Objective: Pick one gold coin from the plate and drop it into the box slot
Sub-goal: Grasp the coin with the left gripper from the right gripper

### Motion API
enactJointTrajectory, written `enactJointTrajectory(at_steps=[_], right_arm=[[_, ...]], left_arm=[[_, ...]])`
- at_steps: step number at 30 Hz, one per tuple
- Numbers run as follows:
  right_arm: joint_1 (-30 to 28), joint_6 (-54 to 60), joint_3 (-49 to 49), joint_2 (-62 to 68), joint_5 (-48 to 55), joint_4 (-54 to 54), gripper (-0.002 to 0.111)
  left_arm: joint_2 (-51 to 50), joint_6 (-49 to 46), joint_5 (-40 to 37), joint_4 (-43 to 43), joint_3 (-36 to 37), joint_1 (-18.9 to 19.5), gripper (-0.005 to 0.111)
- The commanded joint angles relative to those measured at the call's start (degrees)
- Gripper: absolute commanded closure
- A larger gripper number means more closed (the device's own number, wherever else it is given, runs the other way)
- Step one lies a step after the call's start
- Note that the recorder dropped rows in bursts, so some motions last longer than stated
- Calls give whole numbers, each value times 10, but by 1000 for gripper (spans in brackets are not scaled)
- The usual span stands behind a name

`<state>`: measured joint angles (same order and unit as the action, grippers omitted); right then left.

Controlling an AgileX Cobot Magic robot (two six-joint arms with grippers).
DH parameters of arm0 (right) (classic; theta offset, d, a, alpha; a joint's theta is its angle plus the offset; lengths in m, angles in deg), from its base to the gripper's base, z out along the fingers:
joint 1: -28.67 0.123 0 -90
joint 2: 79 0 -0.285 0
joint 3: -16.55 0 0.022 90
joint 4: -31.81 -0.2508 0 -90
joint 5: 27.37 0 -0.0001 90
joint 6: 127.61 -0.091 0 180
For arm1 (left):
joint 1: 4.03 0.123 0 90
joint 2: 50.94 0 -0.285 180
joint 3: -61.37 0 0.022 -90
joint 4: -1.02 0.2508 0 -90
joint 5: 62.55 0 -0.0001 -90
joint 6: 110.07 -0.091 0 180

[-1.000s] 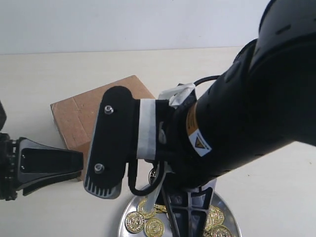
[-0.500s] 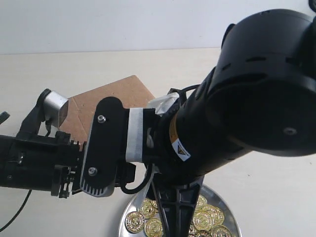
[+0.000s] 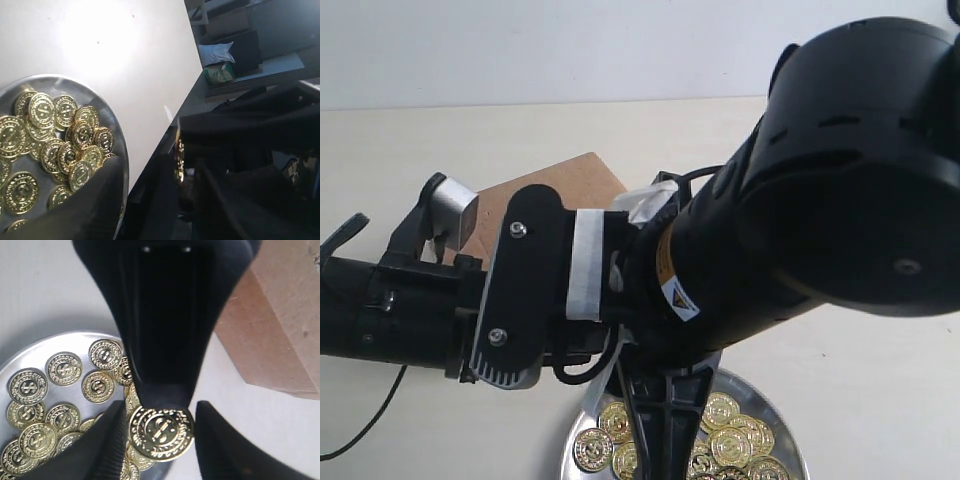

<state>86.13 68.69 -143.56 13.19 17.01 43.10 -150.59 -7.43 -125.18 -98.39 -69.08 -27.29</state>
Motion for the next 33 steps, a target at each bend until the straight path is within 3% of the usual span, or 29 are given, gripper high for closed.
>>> enactJointTrajectory(at_steps=[1, 6, 20, 28, 33], right_arm=[[2, -4, -4, 0, -8, 2, 81], [2, -4, -4, 0, -8, 2, 81], [2, -13, -4, 0, -6, 2, 81], [2, -13, -4, 0, -7, 2, 81], [2, -13, -4, 0, -10, 2, 81]], left_arm=[[-10, 1, -15, -5, -19, -23, 62], [-10, 6, 5, -5, -31, -44, 62], [-10, 11, 28, -5, -31, -44, 63], [-10, 11, 19, -5, -31, -44, 81], [-10, 11, 18, -5, -31, -44, 82]])
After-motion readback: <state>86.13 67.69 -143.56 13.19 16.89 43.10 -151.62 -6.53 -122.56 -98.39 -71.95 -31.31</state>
